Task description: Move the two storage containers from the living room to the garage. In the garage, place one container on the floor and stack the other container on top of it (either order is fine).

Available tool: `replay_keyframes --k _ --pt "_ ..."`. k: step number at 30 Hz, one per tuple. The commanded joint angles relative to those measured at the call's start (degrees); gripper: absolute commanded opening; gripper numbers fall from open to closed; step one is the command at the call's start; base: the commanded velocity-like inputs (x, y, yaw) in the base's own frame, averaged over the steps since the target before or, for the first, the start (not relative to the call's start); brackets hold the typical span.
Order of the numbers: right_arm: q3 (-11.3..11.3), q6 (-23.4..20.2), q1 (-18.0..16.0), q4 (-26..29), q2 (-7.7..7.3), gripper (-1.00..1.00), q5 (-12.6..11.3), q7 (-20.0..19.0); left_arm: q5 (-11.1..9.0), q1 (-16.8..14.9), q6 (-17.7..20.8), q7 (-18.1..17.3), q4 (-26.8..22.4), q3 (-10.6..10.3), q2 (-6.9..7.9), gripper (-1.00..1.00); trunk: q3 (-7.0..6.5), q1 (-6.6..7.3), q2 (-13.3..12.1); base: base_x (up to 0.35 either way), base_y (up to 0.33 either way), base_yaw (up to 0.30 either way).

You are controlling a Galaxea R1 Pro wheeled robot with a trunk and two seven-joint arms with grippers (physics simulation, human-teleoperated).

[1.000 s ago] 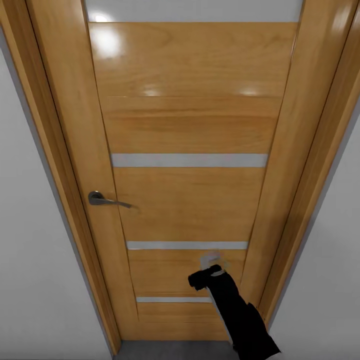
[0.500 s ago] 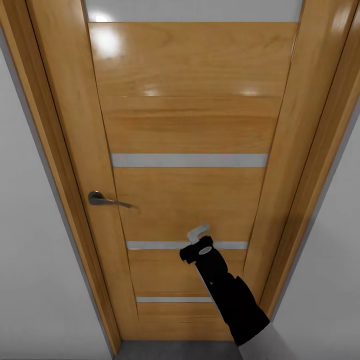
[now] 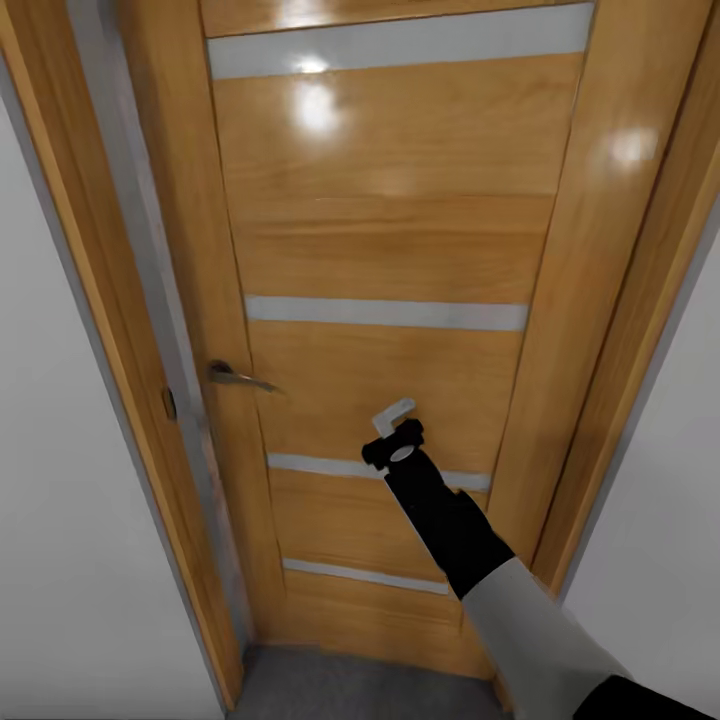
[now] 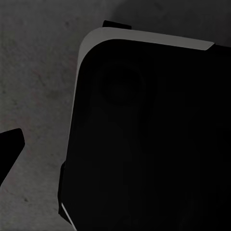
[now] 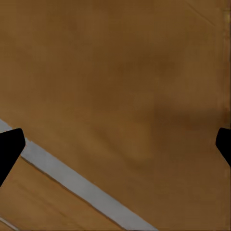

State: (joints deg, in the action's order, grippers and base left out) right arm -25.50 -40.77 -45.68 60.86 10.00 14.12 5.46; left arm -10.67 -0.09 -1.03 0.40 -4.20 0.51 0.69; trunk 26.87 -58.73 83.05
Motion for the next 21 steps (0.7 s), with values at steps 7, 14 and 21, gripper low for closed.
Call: replay_keyframes --k 7,14,21 --pt "-0.11 6.98 -1.76 -5.10 0.00 1.00 0.12 2.28 -0.32 -0.02 -0.11 0.04 -0.02 0.02 0.01 1.00 0.06 0.00 0.03 0.000 0.000 0.000" --pt "0.04 12.55 -14.26 -24.78 0.00 1.00 -0.23 4.53 -0.32 -0.03 -0.11 0.04 -0.02 0.01 0.01 1.00 0.06 0.00 0.03 0.000 0.000 0.000" --pt "-0.04 12.39 -14.69 -25.00 0.00 1.00 -0.20 7.07 -0.32 -0.01 -0.11 0.04 -0.06 0.01 0.01 1.00 0.06 0.00 0.03 0.000 0.000 0.000"
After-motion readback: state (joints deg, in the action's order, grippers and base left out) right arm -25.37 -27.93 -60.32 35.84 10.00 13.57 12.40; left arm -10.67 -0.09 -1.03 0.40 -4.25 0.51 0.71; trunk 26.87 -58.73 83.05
